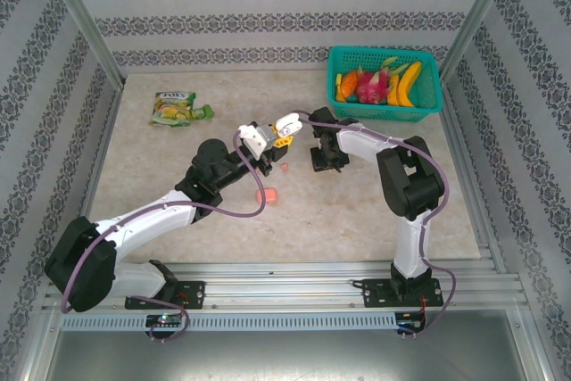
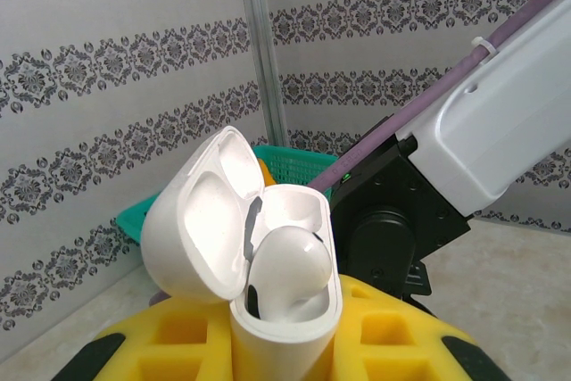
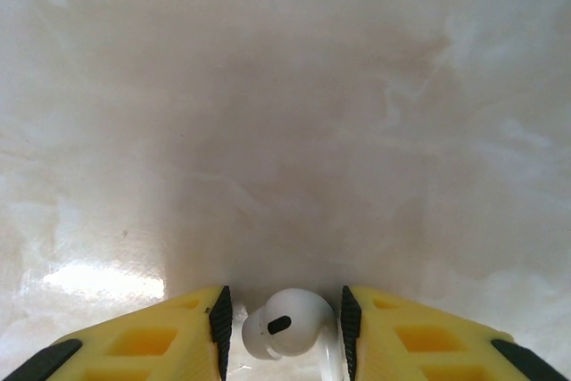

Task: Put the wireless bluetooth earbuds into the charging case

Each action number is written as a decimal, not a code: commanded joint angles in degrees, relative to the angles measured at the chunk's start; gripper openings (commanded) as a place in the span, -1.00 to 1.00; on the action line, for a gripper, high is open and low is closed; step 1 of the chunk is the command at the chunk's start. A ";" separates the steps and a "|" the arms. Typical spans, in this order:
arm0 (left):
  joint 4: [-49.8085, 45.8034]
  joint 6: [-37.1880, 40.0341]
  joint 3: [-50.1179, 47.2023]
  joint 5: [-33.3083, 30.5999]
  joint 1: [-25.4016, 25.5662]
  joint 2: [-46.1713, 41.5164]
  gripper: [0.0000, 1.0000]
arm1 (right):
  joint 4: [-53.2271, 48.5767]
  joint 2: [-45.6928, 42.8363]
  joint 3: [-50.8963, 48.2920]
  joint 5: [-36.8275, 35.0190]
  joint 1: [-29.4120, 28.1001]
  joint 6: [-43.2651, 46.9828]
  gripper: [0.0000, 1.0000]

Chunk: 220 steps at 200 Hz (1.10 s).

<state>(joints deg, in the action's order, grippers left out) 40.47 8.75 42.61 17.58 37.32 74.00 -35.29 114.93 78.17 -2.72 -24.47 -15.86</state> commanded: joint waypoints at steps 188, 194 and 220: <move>1.10 -1.33 2.10 0.92 -0.76 -0.81 -1.00 | -3.08 -1.01 -0.88 -1.08 1.02 -3.71 -0.44; 1.15 -1.37 2.08 0.90 -0.78 -0.79 -1.00 | -3.29 -1.24 -1.15 -1.15 1.15 -4.78 -0.46; 1.09 -1.55 2.04 0.93 -0.75 -0.87 -1.00 | -2.97 -2.36 -3.11 -0.61 1.59 -10.31 -0.47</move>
<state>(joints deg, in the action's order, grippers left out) 40.47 8.49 42.68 17.58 37.32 74.00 -36.42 114.34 77.65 -2.55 -23.90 -19.86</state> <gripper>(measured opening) 0.221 0.269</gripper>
